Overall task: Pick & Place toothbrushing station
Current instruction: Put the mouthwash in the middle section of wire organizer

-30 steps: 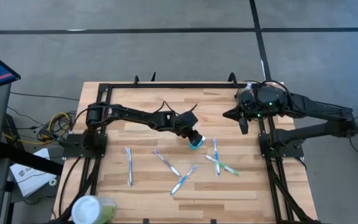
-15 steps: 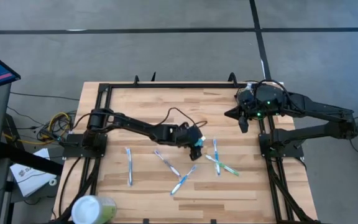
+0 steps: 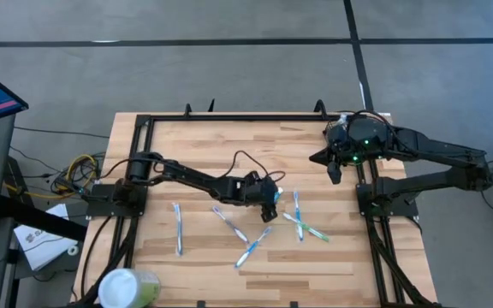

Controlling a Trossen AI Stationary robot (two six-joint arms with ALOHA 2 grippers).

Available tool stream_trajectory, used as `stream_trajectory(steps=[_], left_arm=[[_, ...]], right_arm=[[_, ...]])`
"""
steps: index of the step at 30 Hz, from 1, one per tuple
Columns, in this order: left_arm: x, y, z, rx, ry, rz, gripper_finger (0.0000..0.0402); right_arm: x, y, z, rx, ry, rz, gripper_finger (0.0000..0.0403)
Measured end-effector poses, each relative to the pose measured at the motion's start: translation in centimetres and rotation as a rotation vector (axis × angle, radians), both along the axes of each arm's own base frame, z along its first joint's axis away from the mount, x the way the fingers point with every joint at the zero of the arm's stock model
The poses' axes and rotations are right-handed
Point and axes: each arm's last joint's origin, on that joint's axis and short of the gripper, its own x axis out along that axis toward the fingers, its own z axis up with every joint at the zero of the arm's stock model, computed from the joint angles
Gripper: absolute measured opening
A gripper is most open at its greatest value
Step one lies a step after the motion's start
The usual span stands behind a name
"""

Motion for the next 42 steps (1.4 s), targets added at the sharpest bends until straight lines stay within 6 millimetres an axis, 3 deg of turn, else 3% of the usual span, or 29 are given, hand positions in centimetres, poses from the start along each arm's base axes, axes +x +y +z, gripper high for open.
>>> stream_trajectory(steps=[9,16,34,42], left_arm=[[0.0,0.0,-0.7,0.002,0.014,0.022,0.0269],[0.0,-0.4,-2.5,-0.024,0.076,0.003,0.0269],[-0.2,1.5,-2.2,-0.058,0.085,0.076,0.0269],[-0.3,1.3,-2.7,-0.079,0.109,0.06,0.0269]], right_arm=[[0.5,-0.1,-0.4,0.006,0.029,0.002,0.0],[0.6,-0.1,-0.4,0.007,0.031,0.002,0.0],[0.6,-0.1,-0.4,0.007,0.033,0.003,0.0],[0.6,-0.1,-0.4,0.007,0.033,0.003,0.0]])
